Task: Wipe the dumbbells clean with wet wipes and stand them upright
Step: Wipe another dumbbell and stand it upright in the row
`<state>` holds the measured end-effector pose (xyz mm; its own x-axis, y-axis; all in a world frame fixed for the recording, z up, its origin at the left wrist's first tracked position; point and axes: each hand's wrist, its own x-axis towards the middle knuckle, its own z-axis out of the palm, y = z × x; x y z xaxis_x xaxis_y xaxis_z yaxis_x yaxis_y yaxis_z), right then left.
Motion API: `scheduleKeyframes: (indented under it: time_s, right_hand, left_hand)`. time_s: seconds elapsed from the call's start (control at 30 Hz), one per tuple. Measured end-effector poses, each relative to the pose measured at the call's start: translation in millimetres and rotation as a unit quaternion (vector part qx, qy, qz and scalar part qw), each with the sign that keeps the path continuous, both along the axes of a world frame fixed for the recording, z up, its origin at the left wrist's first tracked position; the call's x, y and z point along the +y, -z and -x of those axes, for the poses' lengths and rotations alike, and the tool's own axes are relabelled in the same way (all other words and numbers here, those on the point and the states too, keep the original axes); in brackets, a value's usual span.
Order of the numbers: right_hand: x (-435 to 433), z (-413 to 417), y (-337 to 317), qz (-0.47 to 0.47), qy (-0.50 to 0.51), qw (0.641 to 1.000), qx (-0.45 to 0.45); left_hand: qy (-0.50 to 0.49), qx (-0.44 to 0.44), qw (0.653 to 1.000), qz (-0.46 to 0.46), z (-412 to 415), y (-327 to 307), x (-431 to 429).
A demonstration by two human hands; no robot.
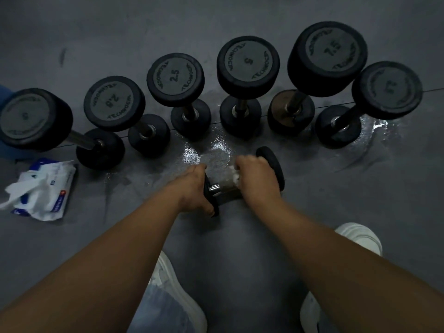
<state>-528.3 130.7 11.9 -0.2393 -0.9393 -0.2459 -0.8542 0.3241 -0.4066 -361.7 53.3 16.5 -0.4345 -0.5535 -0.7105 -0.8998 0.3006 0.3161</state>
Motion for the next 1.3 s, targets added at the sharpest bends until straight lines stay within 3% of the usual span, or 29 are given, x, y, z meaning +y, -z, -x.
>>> scheduleKeyframes:
  time_s: [0.07,0.17,0.23,0.33,0.47,0.6,0.73,0.87,0.97,1.03,1.1,1.17,1.3]
  right_hand:
    - [5.5,-11.8,1.6,-0.015,-0.034,0.998,0.053]
    - [13.8,-32.7,1.3,0.006,-0.161,0.987,0.022]
    - [10.8,-16.6,3.6,0.02,-0.159,0.986,0.034]
    - [16.1,-5.2,2.6,0.025,-0.062,0.997,0.047]
    - [18.0,-27.3,-14.2,-0.012,-0.199,0.98,-0.013]
    - [5.0,-1.4,-3.8,-0.002,-0.005,0.999,0.043]
    - [10.7,-25.2,-10.4,-0.026,-0.18,0.983,0.004]
    - [1.5,-7.0,4.8,-0.009,0.022,0.999,-0.024]
    - [7.4,-24.8,0.9,-0.01,-0.135,0.991,-0.016]
    - [2.5,-15.1,-2.0,-0.004,-0.09,0.996,-0.029]
    - [3.1,-4.3,8.3,-0.001,-0.014,1.0,0.019]
    - [13.9,-14.4,12.1,-0.017,-0.094,0.99,0.103]
    - [7.4,-9.5,9.6,-0.06,-0.192,0.971,0.131]
  left_hand:
    - [0.003,0.0,1.0,0.003,0.6,-1.6,0.5]
    - [0.005,0.0,1.0,0.004,1.1,-1.4,1.8]
    - [0.004,0.002,1.0,0.003,0.9,-1.1,2.1]
    - [0.004,0.001,1.0,0.003,0.9,-2.3,0.8]
    - [0.003,-0.003,1.0,0.005,1.5,-2.4,2.8]
    - [0.002,-0.004,1.0,0.003,0.2,-1.2,1.6]
    - [0.001,-0.005,1.0,0.0,1.6,-2.9,0.9]
    - [0.001,-0.007,1.0,0.001,1.0,-3.0,1.0]
    - [0.0,-0.004,1.0,0.0,1.8,-3.9,1.9]
    - [0.001,-0.005,1.0,0.002,2.1,-4.0,1.4]
    - [0.006,-0.007,1.0,0.005,1.9,-4.9,1.1]
    - [0.01,-0.01,1.0,0.006,2.8,-6.1,1.3]
    - [0.004,-0.007,1.0,0.001,2.4,-8.0,2.1]
